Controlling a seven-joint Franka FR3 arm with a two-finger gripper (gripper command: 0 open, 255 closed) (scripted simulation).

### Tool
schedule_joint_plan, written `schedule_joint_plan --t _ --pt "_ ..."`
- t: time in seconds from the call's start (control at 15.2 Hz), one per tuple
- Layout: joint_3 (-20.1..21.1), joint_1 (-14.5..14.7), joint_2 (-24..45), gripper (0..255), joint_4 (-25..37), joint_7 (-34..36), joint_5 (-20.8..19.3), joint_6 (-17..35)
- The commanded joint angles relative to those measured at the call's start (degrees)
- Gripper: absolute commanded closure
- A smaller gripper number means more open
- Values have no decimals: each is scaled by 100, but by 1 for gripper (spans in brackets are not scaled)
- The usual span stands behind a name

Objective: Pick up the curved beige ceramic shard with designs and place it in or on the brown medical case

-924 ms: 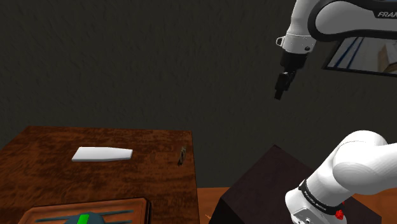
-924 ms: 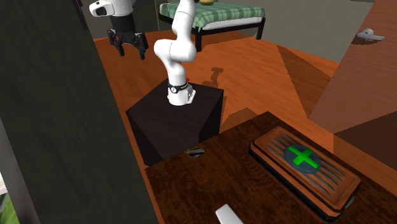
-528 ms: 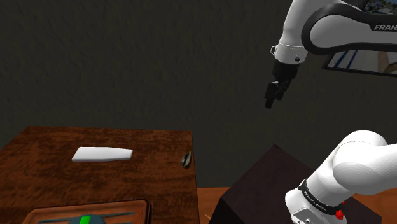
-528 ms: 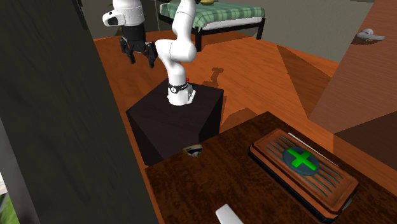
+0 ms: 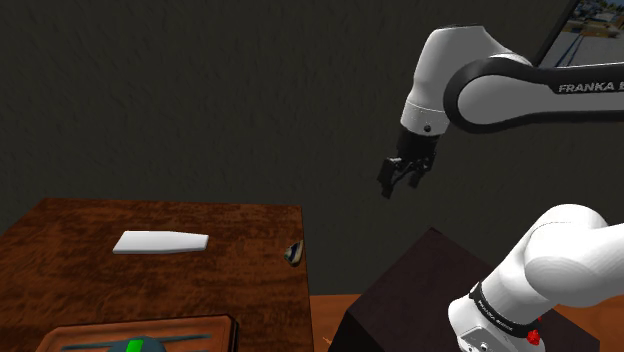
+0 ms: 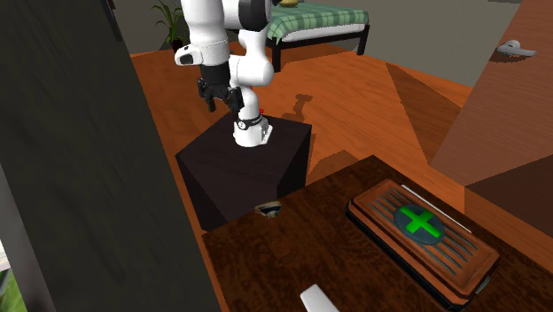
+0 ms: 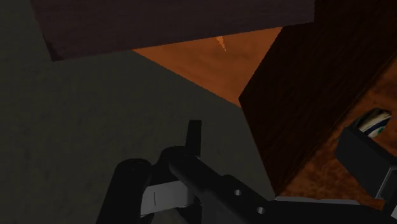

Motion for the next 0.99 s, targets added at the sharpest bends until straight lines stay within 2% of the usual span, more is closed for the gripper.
schedule_joint_plan --t 0.0,0.26,0.53,0.73,0.92 --pt "294 24 214 0 -56 503 237 366" --pt "875 6 793 0 -22 1434 580 1109" --pt "1468 -126 1554 0 182 2402 713 1878" --pt "1918 -314 2222 0 437 3201 602 2441" --pt "2357 -569 2971 0 771 4123 225 2963"
